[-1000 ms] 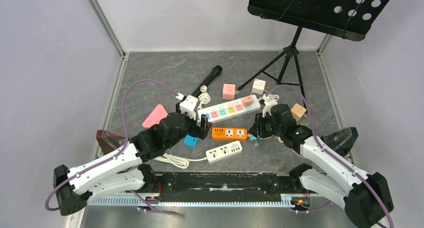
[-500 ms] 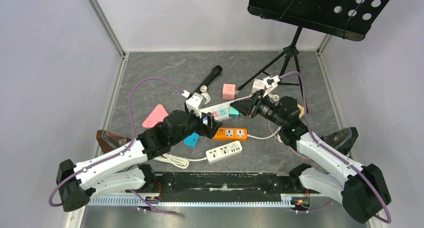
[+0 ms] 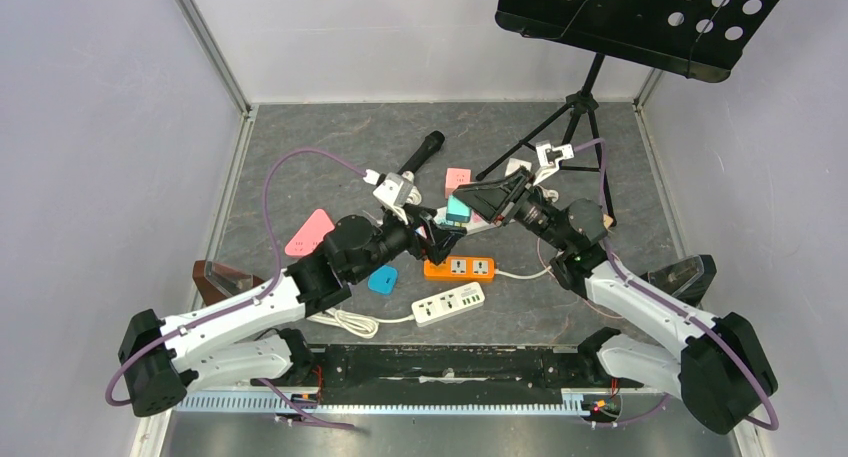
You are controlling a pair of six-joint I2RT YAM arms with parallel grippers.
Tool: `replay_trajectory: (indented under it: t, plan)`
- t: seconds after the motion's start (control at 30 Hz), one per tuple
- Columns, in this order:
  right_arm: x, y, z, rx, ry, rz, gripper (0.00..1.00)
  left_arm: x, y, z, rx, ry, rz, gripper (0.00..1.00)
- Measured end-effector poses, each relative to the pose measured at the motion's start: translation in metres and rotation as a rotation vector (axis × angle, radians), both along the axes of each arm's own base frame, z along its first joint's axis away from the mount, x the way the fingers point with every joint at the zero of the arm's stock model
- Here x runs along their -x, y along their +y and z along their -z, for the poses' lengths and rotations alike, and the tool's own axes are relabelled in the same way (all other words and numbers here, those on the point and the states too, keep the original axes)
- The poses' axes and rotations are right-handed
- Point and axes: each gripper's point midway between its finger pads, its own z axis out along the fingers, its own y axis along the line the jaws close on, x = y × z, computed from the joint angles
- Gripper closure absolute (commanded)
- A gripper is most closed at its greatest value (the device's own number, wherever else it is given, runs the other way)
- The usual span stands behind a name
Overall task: Insert the plug
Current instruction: Pick up the plug from the center of the board.
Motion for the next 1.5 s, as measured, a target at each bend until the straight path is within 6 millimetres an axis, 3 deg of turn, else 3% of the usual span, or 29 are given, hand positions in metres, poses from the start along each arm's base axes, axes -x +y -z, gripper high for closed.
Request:
replay_trajectory:
  t: [0.1,0.2,0.43,0.47,0.6,0.67,0.73,0.8,0.87,1.0,1.2,1.5]
  plan:
    - [0.002,0.002,-0.004,-0.018,-0.009,-0.011,0.95,0.001,-0.005,-0.009,0.042,-0.006,0.018,0.15]
    - [0.003,0.003,-0.006,-0.030,-0.007,-0.021,0.95,0.003,-0.010,-0.010,0.059,0.005,0.036,0.31]
    - [0.006,0.003,-0.013,-0.058,-0.019,-0.037,0.89,0.011,-0.019,-0.017,0.109,0.048,0.089,0.92]
    - [0.006,0.002,-0.016,-0.062,-0.033,-0.032,0.87,0.012,-0.019,-0.019,0.121,0.055,0.094,0.98]
    - [0.008,0.001,-0.022,-0.082,-0.048,-0.044,0.75,0.015,-0.021,-0.024,0.136,0.047,0.119,0.98]
    - [0.009,0.001,-0.022,-0.083,-0.052,-0.046,0.60,0.016,-0.021,-0.025,0.139,0.045,0.122,0.98]
    - [0.009,0.001,-0.022,-0.081,-0.050,-0.046,0.36,0.016,-0.021,-0.025,0.137,0.041,0.121,0.98]
    - [0.009,0.003,-0.016,-0.059,-0.039,-0.047,0.19,0.015,-0.021,-0.025,0.127,0.028,0.114,0.98]
    - [0.008,0.005,-0.007,-0.026,-0.016,-0.046,0.13,0.012,-0.019,-0.024,0.113,0.009,0.101,0.98]
    - [0.000,0.004,0.012,0.086,0.027,-0.002,0.10,0.003,-0.013,-0.018,0.047,-0.046,0.059,0.98]
    - [-0.014,0.002,0.016,0.195,0.072,0.056,0.08,-0.009,-0.003,-0.001,-0.121,-0.157,0.024,0.98]
    - [-0.016,0.009,0.048,0.285,0.252,0.059,0.12,-0.026,0.011,0.017,-0.382,-0.345,0.003,0.98]
